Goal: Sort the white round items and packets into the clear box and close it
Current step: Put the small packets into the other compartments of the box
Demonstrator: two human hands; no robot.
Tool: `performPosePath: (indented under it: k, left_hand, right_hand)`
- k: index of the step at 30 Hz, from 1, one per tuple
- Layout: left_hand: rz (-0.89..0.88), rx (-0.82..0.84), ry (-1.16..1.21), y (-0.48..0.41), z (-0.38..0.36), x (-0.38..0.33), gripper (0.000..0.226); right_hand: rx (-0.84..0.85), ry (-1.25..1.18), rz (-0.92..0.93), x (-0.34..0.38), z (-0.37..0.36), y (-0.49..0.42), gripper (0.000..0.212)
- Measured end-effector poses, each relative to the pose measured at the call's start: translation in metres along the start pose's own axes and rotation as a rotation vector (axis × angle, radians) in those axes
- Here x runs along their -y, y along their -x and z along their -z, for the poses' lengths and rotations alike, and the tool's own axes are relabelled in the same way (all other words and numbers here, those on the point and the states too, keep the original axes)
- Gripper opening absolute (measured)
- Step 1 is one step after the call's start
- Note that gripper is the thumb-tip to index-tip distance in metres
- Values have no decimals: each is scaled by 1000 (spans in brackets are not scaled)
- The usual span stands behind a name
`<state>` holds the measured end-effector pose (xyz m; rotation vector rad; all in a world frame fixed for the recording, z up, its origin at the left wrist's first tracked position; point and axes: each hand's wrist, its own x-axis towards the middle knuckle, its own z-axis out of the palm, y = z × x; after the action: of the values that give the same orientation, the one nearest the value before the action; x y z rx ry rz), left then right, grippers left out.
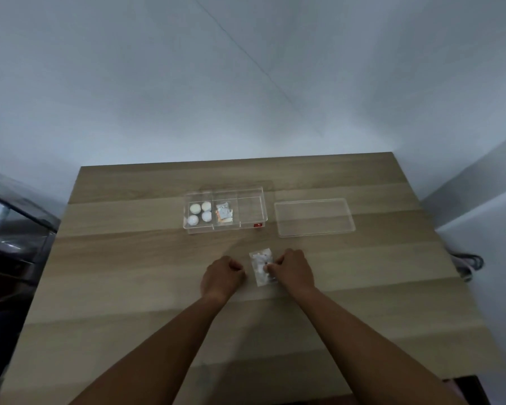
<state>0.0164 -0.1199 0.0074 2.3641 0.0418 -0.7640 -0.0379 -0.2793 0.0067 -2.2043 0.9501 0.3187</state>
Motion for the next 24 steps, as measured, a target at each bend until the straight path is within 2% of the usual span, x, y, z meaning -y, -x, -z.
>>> performPosePath:
  k: [7,12,15,24]
  left_hand:
    - [28,-18,-19,4,-7,-8,15]
    - [55,-27,-50,5,-10,-12,17]
    - [41,-44,-56,4,-12,-14,30]
    - [-61,-70,-150,-6,-14,-22,61]
  right_hand:
    - [1,113,-12,7,-9,0,47]
    - [-7,73,58,7,-14,3,28]
    - [-38,-50,20,4,-12,2,14]
    - [-76,-332,-74,-23,3,-7,40]
